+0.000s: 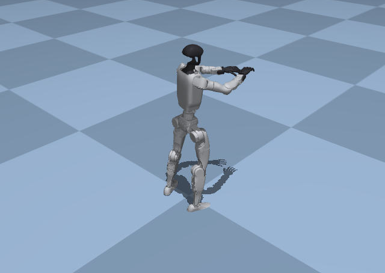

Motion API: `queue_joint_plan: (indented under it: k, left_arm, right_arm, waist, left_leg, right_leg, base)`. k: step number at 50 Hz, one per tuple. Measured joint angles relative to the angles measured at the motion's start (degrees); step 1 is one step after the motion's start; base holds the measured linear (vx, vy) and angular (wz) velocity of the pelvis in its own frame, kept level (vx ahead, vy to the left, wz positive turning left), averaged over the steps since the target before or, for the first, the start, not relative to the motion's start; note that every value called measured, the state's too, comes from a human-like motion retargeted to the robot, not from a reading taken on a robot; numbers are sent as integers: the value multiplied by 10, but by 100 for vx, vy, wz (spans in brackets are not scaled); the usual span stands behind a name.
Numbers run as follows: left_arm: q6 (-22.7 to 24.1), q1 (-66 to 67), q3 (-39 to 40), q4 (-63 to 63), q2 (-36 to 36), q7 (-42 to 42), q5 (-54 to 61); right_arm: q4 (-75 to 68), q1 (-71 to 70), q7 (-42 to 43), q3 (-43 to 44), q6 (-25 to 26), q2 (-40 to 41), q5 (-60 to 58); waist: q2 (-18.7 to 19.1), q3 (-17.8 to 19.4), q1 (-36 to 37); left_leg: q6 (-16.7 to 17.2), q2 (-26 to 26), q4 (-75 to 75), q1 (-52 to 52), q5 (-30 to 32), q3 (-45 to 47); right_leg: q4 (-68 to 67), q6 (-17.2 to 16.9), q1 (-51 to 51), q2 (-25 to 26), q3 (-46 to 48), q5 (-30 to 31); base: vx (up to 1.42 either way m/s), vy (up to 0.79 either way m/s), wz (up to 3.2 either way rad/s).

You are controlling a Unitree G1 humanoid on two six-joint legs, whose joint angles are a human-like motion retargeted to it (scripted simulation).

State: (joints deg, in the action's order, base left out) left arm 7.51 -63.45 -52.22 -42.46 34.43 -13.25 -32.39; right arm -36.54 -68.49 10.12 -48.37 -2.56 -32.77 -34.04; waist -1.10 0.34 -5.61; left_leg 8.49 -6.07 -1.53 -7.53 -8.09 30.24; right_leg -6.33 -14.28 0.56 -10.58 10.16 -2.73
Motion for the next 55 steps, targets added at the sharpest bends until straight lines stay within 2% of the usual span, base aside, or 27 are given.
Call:
queue_joint_plan:
  k: [7,12,17,23,28,32,35,37,40,43,46,50,55]
  left_arm:
    - [-15,-35,40,-34,68,-38,61]
    - [-8,-16,27,-37,77,19,88]
    - [1,10,15,-30,69,71,70]
    - [-6,7,33,-28,59,9,24]
    - [-10,-6,39,-36,52,-26,36]
    - [-2,-12,13,-47,46,29,75]
    - [4,-16,-6,-48,43,81,84]
    - [5,-20,-10,-41,43,90,72]
    - [1,-31,0,-21,44,50,35]
    - [-6,-39,21,0,41,-14,15]
    - [-8,-47,29,9,34,-44,22]
    - [1,-57,1,-2,29,-9,59]
    - [5,-56,-36,-23,25,46,63]
  right_arm:
    - [24,49,24,14,-4,23,-18]
    - [60,24,45,17,3,36,-8]
    - [40,-9,27,2,5,72,21]
    - [-29,-25,-10,-41,-4,125,15]
    - [-48,-27,32,-51,3,153,-18]
    - [-46,-34,73,-44,22,162,-22]
    - [-54,-38,57,-44,28,166,-7]
    - [-69,-37,26,-50,27,169,5]
    - [-98,-31,-16,-52,17,176,24]
    - [-113,-20,-11,-45,11,181,24]
    - [-97,-20,33,-30,15,175,18]
    - [-46,-32,104,-1,27,158,20]
    - [-16,-41,107,11,31,145,34]
  waist:
    - [1,-6,41]
    - [-6,-11,70]
    - [-18,-12,101]
    - [-31,-11,138]
    - [-41,-13,168]
    - [-49,-14,187]
    - [-57,-14,199]
    - [-61,-12,204]
    - [-66,-7,208]
    - [-67,-5,204]
    - [-67,-2,196]
    - [-67,4,179]
    - [-69,9,156]
  left_leg:
    - [-3,4,-2,1,1,-31]
    - [-3,7,-5,5,-1,-60]
    - [-1,11,-7,11,-2,-92]
    - [4,19,1,15,1,-125]
    - [6,27,11,20,6,-145]
    - [7,33,17,25,9,-155]
    - [8,37,20,28,9,-159]
    - [8,39,21,29,10,-160]
    - [10,40,23,29,10,-159]
    - [12,39,24,28,9,-155]
    - [14,37,24,28,8,-148]
    - [15,32,23,28,6,-133]
    - [13,25,19,25,2,-109]
  right_leg:
    - [-2,0,-19,-9,32,-8]
    - [3,3,-38,-15,61,-11]
    - [5,10,-55,-22,92,-14]
    - [-1,16,-67,-30,126,-18]
    - [0,13,-71,-37,149,-16]
    - [7,10,-75,-41,163,-11]
    - [13,10,-77,-43,169,-6]
    - [14,11,-76,-44,169,-3]
    - [10,16,-73,-45,166,-1]
    - [-3,21,-64,-47,157,-1]
    - [-28,23,-45,-50,144,-4]
    - [-68,20,-12,-52,123,-10]
    - [-91,14,21,-47,100,-11]
  base:
    - [3,1,39]
    - [2,4,52]
    - [1,6,58]
    - [1,6,53]
    - [0,7,41]
    - [-1,7,28]
    - [-1,8,16]
    - [-2,8,7]
    - [-2,8,-3]
    - [-3,8,-14]
    - [-4,7,-26]
    - [-5,5,-39]
    - [-4,0,-49]
